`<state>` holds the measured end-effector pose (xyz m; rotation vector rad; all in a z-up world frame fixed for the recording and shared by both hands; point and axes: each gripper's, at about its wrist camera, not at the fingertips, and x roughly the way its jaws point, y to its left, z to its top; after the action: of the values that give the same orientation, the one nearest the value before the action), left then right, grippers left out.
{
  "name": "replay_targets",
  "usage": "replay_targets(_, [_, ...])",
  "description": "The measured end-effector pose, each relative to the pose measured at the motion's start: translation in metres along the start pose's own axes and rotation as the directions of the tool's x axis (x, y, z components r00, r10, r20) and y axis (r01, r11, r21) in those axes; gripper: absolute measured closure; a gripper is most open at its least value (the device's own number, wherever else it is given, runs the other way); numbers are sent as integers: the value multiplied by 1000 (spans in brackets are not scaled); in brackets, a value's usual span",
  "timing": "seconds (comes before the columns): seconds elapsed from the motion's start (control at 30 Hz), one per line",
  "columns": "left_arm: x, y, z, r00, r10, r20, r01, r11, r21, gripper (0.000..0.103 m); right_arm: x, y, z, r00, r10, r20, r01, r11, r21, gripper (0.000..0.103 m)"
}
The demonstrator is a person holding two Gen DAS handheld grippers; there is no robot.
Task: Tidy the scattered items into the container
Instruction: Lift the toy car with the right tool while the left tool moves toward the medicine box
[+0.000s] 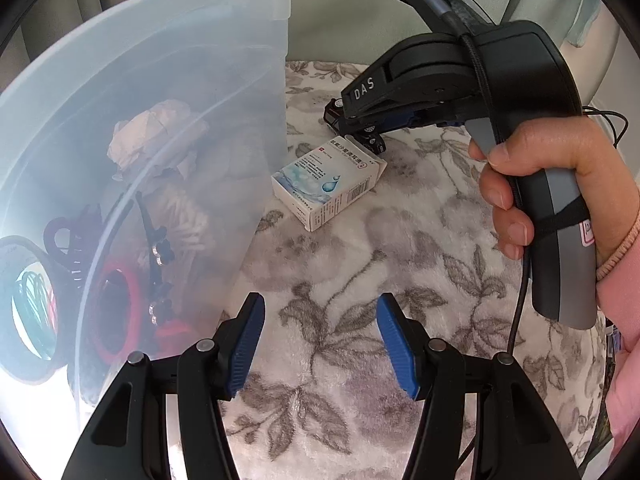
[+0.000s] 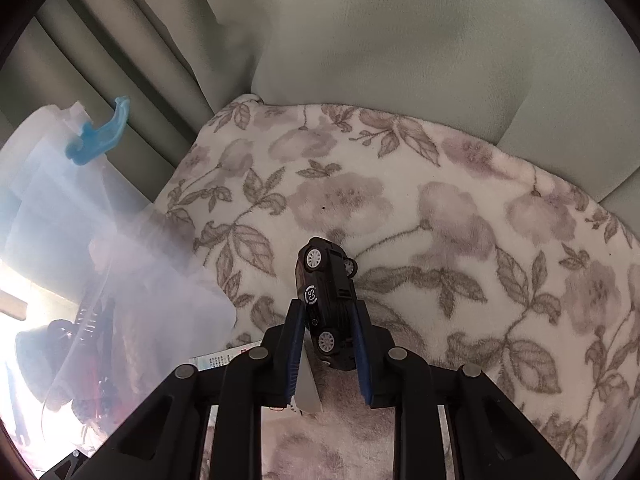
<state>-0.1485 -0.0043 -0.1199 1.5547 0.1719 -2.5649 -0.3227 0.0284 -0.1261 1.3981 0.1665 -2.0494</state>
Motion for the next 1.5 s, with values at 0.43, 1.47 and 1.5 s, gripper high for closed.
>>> replay_targets(0.43, [-4, -1, 5, 1000, -4, 18, 3, 1000, 10, 44, -14, -8, -40, 1000, 12, 1, -12, 998, 65, 78])
replay_targets(1.47, [20, -13, 59, 999, -17, 37, 28, 944, -327, 35, -92, -53, -159, 998, -28, 53, 15, 973, 230, 78])
replay_targets(1.5, [22, -15, 61, 999, -9, 34, 20, 941, -337, 35, -90, -55, -160, 998, -24, 53, 11, 972, 236, 78])
